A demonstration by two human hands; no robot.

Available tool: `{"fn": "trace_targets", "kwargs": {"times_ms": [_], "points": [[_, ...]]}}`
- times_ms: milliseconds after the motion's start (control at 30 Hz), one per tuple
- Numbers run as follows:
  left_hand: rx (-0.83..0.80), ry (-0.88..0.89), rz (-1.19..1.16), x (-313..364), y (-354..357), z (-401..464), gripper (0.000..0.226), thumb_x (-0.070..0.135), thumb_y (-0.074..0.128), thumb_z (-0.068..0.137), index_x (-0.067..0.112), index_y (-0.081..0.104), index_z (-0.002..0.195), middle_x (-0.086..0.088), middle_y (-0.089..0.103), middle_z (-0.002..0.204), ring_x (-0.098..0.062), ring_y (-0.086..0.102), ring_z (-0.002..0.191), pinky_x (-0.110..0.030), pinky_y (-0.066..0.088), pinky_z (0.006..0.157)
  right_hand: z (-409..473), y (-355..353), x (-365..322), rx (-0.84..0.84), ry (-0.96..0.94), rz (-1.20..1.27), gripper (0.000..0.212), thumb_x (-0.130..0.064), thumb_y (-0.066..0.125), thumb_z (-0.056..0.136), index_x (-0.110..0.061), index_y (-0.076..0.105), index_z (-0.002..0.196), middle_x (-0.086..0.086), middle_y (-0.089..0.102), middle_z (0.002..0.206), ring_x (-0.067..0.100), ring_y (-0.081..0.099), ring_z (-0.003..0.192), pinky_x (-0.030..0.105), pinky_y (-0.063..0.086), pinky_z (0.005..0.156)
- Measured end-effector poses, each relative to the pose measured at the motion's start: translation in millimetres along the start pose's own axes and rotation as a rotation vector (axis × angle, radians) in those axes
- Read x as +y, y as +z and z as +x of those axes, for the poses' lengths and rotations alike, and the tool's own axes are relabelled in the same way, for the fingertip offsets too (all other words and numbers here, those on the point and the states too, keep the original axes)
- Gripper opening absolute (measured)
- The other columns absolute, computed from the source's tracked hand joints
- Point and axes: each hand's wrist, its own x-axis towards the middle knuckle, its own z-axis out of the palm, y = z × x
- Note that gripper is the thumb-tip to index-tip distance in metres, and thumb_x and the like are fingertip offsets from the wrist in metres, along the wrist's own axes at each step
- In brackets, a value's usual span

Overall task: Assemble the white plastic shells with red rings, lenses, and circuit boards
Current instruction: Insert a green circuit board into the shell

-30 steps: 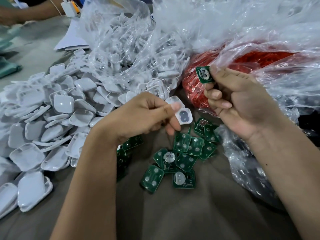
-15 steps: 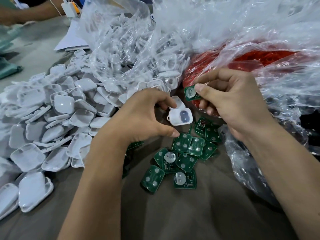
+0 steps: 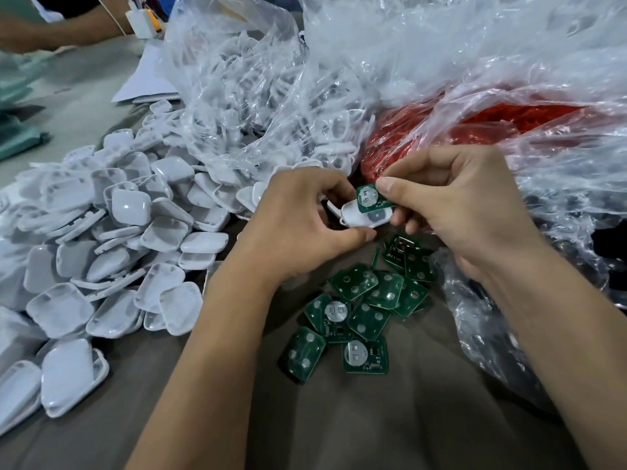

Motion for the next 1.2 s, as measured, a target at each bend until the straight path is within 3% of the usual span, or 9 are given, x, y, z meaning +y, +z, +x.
{"fn": "trace_targets", "kwargs": {"times_ms": [67,200,800,1200], "points": [[0.020,0.001,0.005,1.6,1.7,0.3,0.032,0.038,0.093,0.067,0.024,0.074,0.088,0.013,0.066,0.073,-0.004,0.062,0.061,-0.031,0.054,0.066,0.1,0.2,0.2,0.010,-0.035,-0.076,0.007,-0.008,0.085,0.084,-0.009,0.078,0.083,0.007,0.073,0.063,0.014,0.065,0.047,0.019,0.047,0.043],[0.039,0.008,0.011,4.7,3.6,0.3,0.033,0.040,0.092,0.069,0.023,0.077,0.092,0.011,0.070,0.075,-0.006,0.067,0.065,-0.036,0.056,0.074,0.2,0.3,1.2,0.025,-0.079,-0.149,0.008,-0.011,0.085,0.085,-0.016,0.080,0.083,0.003,0.073,0.061,0.013,0.064,0.045,0.018,0.048,0.045],[0.078,0.119,0.063,9.4,4.9,1.3,0.031,0.043,0.084,0.068,0.021,0.079,0.090,0.016,0.067,0.071,-0.001,0.063,0.065,-0.028,0.053,0.066,0.8,2.6,4.3,0.064,-0.110,-0.259,0.007,-0.015,0.087,0.084,-0.020,0.082,0.083,-0.009,0.072,0.058,0.005,0.062,0.041,0.013,0.044,0.043],[0.107,0.146,0.055,9.3,5.3,2.0,0.023,0.035,0.087,0.068,0.018,0.079,0.082,0.011,0.067,0.067,-0.008,0.061,0.059,-0.032,0.051,0.060,-0.3,5.8,3.6,0.091,-0.140,-0.380,0.008,-0.019,0.087,0.083,-0.025,0.082,0.086,-0.012,0.076,0.073,0.002,0.072,0.063,0.022,0.059,0.060]]}}
